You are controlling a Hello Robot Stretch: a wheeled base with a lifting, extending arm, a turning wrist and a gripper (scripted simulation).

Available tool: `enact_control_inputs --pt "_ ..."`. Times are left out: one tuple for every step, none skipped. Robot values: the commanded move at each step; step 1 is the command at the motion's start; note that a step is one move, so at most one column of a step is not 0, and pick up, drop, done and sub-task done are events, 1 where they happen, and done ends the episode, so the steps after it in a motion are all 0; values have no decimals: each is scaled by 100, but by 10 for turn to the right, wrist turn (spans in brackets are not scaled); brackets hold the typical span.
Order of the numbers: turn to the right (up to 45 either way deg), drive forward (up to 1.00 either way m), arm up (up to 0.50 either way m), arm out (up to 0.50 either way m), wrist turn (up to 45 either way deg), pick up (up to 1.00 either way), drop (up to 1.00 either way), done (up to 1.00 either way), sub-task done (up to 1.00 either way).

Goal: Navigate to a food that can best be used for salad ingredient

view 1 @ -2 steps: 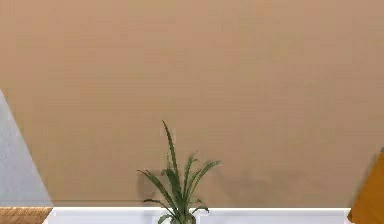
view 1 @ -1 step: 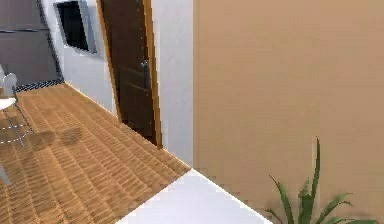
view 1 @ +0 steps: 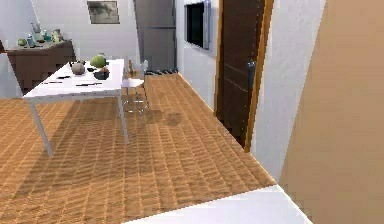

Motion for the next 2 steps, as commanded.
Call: enact_control_inputs --pt "0 100 0 0 0 0 0 0 0" --pt "-30 0 0 0 0 0 0 0 0"
